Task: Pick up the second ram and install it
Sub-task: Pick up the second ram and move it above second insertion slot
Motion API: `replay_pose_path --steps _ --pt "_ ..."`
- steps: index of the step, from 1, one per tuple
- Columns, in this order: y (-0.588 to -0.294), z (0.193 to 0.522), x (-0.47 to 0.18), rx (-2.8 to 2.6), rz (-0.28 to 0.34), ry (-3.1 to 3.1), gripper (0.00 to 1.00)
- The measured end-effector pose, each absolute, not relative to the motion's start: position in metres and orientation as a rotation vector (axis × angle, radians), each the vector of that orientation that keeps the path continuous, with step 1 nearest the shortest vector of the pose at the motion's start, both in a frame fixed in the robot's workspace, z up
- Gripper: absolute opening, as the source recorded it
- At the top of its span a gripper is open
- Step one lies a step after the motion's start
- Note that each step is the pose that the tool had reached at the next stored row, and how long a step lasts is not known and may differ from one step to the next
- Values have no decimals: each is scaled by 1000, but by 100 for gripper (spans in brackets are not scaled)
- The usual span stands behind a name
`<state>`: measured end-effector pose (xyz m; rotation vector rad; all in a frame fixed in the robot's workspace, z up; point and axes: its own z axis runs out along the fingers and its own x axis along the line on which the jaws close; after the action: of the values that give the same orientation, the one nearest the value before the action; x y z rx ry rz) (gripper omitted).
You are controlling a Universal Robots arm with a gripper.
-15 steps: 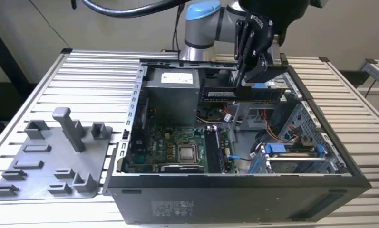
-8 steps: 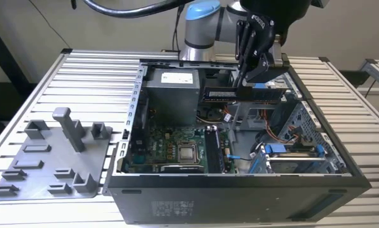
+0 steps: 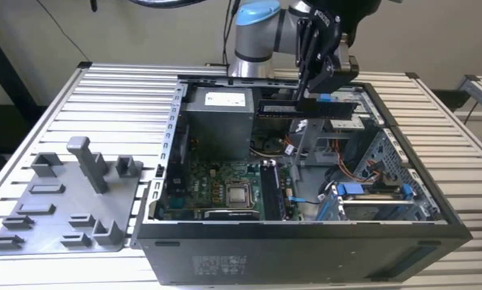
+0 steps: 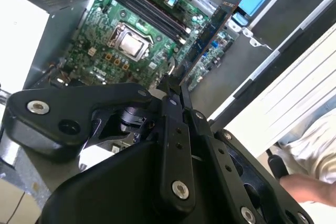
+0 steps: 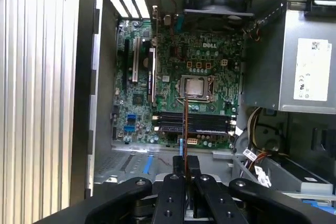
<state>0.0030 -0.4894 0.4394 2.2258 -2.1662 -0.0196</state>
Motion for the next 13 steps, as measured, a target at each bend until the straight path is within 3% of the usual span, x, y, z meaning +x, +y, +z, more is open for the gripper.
replay_pose_path --steps 13 --pt "-456 439 3 2225 -20 -2167 14"
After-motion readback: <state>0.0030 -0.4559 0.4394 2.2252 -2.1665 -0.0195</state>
